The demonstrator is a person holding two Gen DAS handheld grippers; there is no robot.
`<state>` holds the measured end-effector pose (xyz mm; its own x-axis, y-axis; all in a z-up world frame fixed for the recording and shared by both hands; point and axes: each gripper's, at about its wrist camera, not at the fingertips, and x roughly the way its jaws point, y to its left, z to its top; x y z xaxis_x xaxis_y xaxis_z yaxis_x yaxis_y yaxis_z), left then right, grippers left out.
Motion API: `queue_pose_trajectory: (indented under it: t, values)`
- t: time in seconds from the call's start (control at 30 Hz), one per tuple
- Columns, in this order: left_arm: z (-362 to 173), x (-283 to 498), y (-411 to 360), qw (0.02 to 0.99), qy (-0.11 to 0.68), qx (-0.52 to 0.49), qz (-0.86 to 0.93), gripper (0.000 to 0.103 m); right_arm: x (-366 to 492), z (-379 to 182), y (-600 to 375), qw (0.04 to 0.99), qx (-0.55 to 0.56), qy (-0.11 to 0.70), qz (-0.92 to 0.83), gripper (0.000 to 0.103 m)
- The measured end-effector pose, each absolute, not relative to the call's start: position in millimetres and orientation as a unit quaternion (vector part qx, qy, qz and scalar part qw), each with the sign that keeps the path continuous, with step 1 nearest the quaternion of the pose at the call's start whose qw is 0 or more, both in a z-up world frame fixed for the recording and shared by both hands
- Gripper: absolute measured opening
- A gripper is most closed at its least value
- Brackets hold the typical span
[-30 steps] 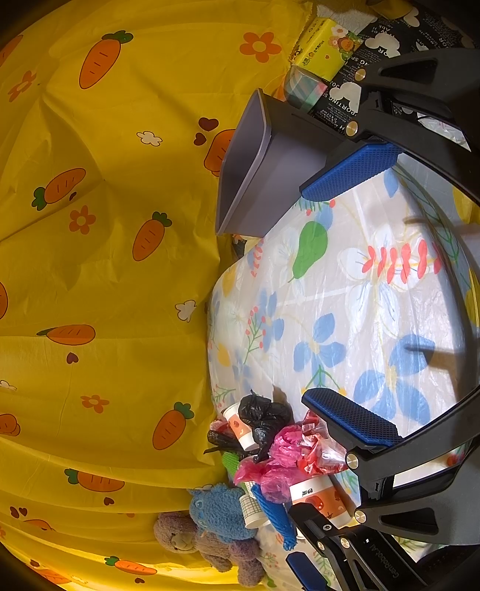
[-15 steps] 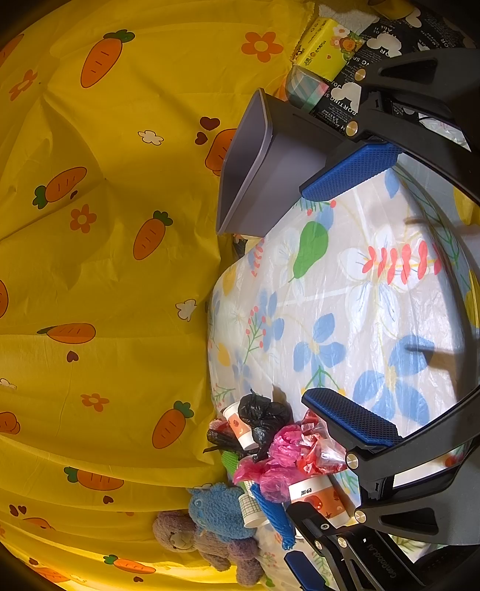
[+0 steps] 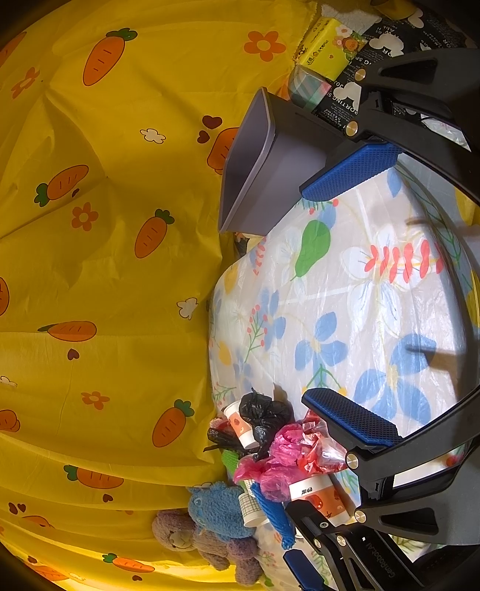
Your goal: Collect trash
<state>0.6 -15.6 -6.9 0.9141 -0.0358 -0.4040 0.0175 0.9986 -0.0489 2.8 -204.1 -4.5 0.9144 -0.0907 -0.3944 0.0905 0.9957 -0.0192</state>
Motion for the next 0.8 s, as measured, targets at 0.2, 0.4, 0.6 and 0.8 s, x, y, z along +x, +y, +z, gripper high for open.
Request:
queue_pose_trajectory:
  t: [0.2, 0.4, 0.6, 0.8]
  values:
    - [-7, 1, -15, 0.978, 0.207, -0.022, -0.013, 0.083, 4, -4, -205, 0.979, -0.001, 0.201, -0.046, 0.098]
    - [-6, 3, -22, 0.978, 0.209, -0.022, -0.015, 0.083, 4, -4, -205, 0.979, 0.000, 0.201, -0.045, 0.098]
    - [-7, 5, -23, 0.977, 0.209, -0.026, -0.014, 0.083, 5, -5, -205, 0.979, 0.002, 0.202, -0.040, 0.098]
    - [-12, 3, 5, 0.978, 0.203, -0.040, -0.006, 0.083, 10, -8, -203, 0.978, 0.008, 0.206, -0.011, 0.098]
